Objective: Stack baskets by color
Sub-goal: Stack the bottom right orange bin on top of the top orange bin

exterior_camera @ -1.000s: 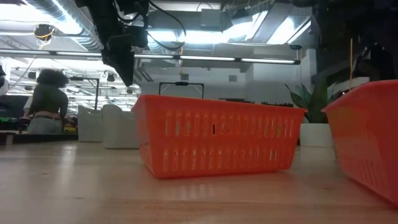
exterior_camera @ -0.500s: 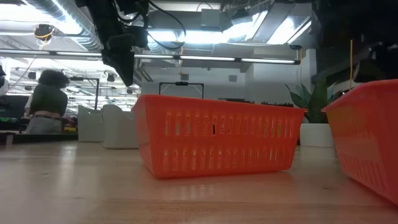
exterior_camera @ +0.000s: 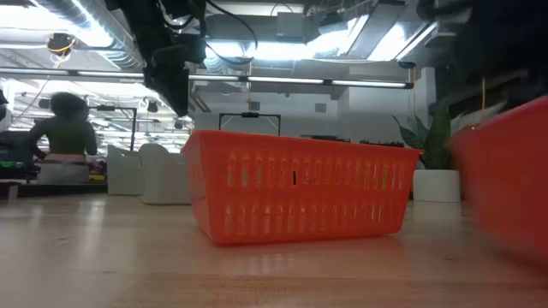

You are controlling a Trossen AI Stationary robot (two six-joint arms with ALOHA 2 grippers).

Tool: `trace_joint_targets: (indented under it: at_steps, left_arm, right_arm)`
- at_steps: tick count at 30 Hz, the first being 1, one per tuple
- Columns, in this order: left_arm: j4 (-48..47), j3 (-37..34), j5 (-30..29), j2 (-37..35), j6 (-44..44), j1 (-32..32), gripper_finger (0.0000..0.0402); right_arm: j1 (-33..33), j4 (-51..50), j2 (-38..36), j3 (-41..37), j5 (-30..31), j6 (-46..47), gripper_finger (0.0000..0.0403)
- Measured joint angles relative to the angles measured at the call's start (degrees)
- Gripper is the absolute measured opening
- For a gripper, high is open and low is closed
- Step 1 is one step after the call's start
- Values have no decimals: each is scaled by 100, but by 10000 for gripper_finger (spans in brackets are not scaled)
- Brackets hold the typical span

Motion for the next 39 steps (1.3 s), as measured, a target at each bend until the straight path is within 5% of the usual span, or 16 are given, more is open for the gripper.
trace_joint_targets:
  at_steps: [5,10,19,23,26,33,39]
  left_arm:
    - [30,0,-1,0,5,0,80]
    - [30,0,-7,0,7,2,80]
    - [26,0,-254,0,381,2,80]
    - [28,0,-254,0,567,2,80]
    - [28,0,-256,0,603,2,80]
    - [-168,0,-251,0,599,2,80]
    - [-642,0,-247,0,271,2,80]
  right_arm:
    - [-329,-1244,-285,731,243,-1033,4]
    - [-702,-3150,-511,2064,1329,-2073,2]
    - [-1718,-4003,-607,3937,6305,-4430,1]
    - [-2728,-3353,-610,4318,7301,-5282,1]
    - [-3742,-2502,-612,4403,7022,-5908,1]
    - [-6140,-140,-232,4395,3572,-6604,0]
    - [-7089,1382,786,4395,1174,-6673,0]
